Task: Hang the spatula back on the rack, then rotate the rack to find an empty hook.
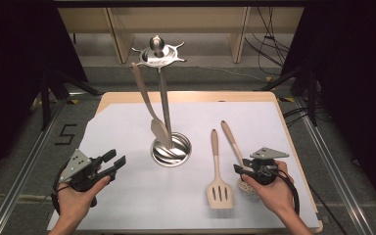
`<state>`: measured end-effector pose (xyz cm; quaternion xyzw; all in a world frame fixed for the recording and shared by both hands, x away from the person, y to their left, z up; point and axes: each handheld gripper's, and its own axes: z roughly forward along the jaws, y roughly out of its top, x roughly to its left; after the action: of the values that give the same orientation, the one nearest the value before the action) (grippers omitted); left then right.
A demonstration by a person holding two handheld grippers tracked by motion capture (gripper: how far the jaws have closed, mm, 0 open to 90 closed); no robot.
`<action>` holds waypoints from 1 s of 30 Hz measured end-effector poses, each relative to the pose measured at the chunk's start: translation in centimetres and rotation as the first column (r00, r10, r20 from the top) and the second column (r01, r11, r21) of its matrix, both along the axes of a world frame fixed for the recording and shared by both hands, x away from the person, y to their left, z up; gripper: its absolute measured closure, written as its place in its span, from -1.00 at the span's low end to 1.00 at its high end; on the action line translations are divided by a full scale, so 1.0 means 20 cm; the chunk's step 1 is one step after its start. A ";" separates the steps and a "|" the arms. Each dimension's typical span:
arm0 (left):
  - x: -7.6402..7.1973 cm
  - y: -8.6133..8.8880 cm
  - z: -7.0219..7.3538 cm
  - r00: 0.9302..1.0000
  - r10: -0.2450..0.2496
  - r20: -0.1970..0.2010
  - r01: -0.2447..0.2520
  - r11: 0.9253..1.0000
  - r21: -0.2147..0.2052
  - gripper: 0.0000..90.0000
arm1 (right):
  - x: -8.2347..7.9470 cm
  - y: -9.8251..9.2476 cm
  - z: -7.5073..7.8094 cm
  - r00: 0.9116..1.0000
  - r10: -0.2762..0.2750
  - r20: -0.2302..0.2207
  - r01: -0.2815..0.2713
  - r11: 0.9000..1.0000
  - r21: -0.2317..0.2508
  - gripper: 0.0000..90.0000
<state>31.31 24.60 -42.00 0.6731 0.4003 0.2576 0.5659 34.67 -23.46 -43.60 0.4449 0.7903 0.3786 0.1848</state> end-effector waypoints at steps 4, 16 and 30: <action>-0.01 -0.01 0.04 1.000 0.006 0.026 -0.006 1.000 -0.003 0.34 | -0.01 0.01 0.01 1.000 -0.011 0.004 0.011 1.000 -0.002 0.29; 0.00 -0.19 0.41 0.977 -0.062 0.203 0.062 0.998 0.006 0.89 | 0.01 0.04 0.02 0.999 0.002 -0.036 -0.002 1.000 0.008 0.30; 0.14 -0.42 0.77 0.944 -0.024 0.328 0.042 0.998 -0.048 0.99 | -0.01 0.03 0.03 1.000 -0.004 -0.013 0.005 1.000 0.008 0.31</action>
<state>34.02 16.28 -26.56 0.6119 0.2963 0.3455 0.6468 34.50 -22.86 -42.97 0.4498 0.7890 0.3784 0.1789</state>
